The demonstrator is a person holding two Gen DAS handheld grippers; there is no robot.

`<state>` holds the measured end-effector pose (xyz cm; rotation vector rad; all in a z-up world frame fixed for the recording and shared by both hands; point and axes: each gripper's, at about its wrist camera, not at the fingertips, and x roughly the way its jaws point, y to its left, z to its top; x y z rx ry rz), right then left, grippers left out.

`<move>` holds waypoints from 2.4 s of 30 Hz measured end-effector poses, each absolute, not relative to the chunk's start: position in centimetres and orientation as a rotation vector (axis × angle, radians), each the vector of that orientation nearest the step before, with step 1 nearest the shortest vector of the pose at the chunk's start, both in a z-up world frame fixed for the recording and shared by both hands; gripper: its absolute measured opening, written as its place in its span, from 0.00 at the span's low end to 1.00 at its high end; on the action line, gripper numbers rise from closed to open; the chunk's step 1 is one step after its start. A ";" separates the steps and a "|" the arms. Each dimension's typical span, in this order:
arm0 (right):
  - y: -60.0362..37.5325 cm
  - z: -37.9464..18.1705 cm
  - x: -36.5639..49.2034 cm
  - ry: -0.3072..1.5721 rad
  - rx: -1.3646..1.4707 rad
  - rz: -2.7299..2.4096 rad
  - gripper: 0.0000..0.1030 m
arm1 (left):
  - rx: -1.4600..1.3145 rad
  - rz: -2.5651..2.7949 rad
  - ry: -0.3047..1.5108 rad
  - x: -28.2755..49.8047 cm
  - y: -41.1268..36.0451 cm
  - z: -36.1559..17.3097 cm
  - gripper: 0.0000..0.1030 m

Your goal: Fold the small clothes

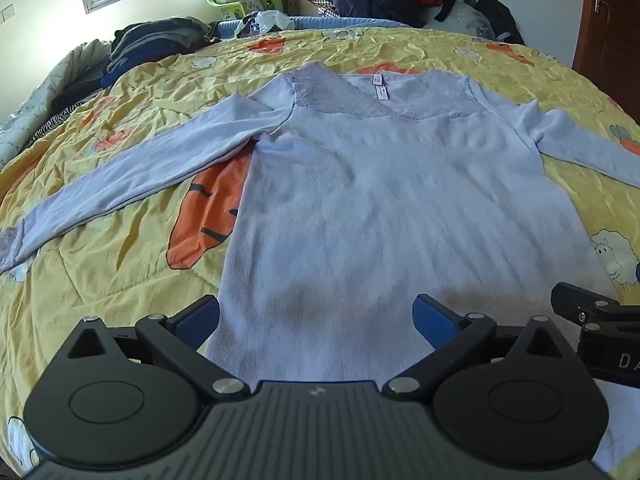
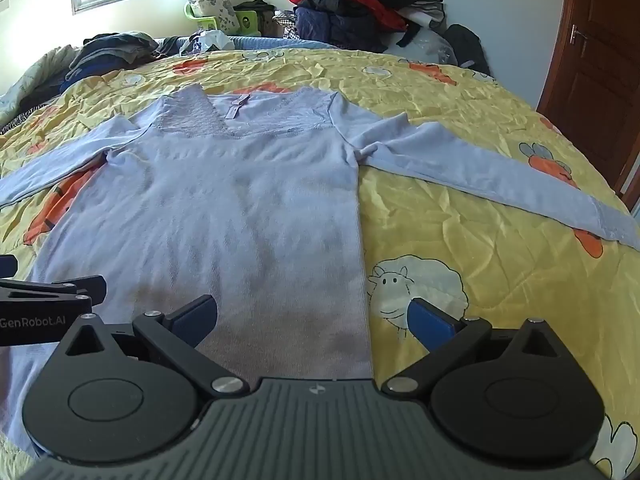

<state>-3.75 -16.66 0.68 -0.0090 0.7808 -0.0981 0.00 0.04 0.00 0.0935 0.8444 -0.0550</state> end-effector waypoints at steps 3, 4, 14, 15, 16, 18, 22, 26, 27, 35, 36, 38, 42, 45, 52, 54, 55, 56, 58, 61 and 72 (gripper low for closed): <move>-16.7 0.5 -3.7 0.787 0.001 -0.101 0.99 | 0.088 -0.077 0.847 0.0 0.2 0.0 1.00; -16.7 0.5 -3.7 0.789 0.004 -0.102 0.99 | 0.086 -0.083 0.847 0.0 0.2 0.0 1.00; -17.1 0.3 -3.9 0.787 0.011 -0.091 0.99 | 0.083 -0.058 0.849 -0.3 0.0 -0.1 1.00; -17.1 0.3 -3.8 0.786 0.010 -0.092 0.99 | 0.078 -0.056 0.847 -0.3 0.0 -0.1 1.00; -17.1 0.3 -3.8 0.785 0.011 -0.092 0.99 | 0.072 -0.054 0.845 -0.4 0.0 -0.1 1.00; -17.2 0.3 -3.9 0.785 0.015 -0.093 0.99 | 0.062 -0.049 0.841 -0.4 0.1 0.0 1.00; -17.5 0.2 -3.8 0.791 0.027 -0.101 0.99 | 0.053 -0.028 0.827 -0.6 0.2 0.1 1.00; -17.6 0.2 -3.7 0.792 0.036 -0.102 0.99 | 0.057 -0.011 0.804 -0.9 0.3 0.3 1.00; -17.6 0.2 -3.7 0.792 0.034 -0.103 0.99 | 0.066 -0.010 0.799 -0.9 0.2 0.4 1.00; -18.1 0.0 -3.6 0.802 0.053 -0.104 0.99 | 0.100 -0.029 0.797 -1.1 -0.3 0.4 1.00; -18.1 0.0 -3.7 0.801 0.054 -0.104 0.99 | 0.099 -0.024 0.798 -1.1 -0.3 0.4 1.00; -18.0 0.1 -3.7 0.799 0.054 -0.104 0.99 | 0.092 -0.014 0.796 -1.1 -0.1 0.4 1.00; -18.0 0.0 -3.7 0.801 0.060 -0.105 0.99 | 0.075 0.002 0.784 -1.1 0.2 0.5 1.00; -18.0 0.0 -3.7 0.800 0.059 -0.104 0.99 | 0.080 0.012 0.778 -1.2 0.2 0.5 1.00; -17.9 0.0 -3.8 0.804 0.060 -0.100 0.99 | 0.074 0.016 0.780 -1.2 0.2 0.5 1.00; -18.0 0.0 -3.8 0.803 0.062 -0.101 0.99 | 0.075 0.015 0.781 -1.2 0.2 0.4 1.00; -18.0 0.0 -3.8 0.803 0.063 -0.101 0.99 | 0.077 0.014 0.782 -1.2 0.2 0.4 1.00; -17.9 0.0 -3.8 0.802 0.063 -0.101 0.99 | 0.080 0.014 0.783 -1.2 0.2 0.4 1.00; -17.9 0.1 -3.8 0.801 0.064 -0.101 0.99 | 0.084 0.014 0.784 -1.2 0.1 0.3 1.00; -17.9 0.0 -3.8 0.802 0.064 -0.101 0.99 | 0.083 0.014 0.784 -1.2 0.1 0.3 1.00; -18.0 0.0 -3.8 0.801 0.065 -0.101 0.99 | 0.094 0.021 0.783 -1.1 0.1 0.2 1.00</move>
